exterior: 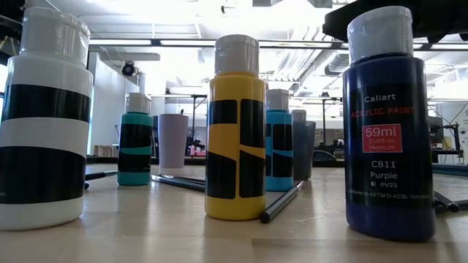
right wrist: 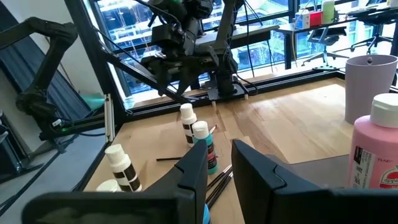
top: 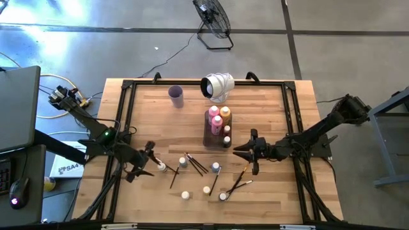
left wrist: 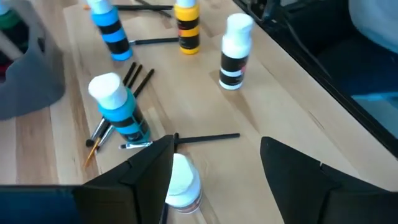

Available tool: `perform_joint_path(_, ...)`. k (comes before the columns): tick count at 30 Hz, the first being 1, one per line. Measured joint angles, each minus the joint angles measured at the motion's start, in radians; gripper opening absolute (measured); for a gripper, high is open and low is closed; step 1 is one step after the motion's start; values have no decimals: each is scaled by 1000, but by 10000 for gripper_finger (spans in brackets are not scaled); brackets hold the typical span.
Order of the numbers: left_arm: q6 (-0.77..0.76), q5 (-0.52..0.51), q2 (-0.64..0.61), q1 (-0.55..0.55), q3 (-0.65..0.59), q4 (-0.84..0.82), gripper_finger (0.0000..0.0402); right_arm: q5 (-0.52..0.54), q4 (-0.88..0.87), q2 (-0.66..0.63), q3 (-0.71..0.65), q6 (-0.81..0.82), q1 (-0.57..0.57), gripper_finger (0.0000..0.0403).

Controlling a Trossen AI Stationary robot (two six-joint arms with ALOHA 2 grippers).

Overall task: Pick & Place Paint Supplies
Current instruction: Put the top white paint bottle into the black bin

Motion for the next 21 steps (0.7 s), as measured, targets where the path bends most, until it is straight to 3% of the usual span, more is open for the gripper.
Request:
perform_joint_path(7, -108, -149, 14, 0, 0, -16, 238, 0, 0, 0, 0, -1, 0, 64)
perform_joint_path(21, -164, -127, 192, 0, 0, 17, 238, -4, -11, 0, 0, -2, 0, 64)
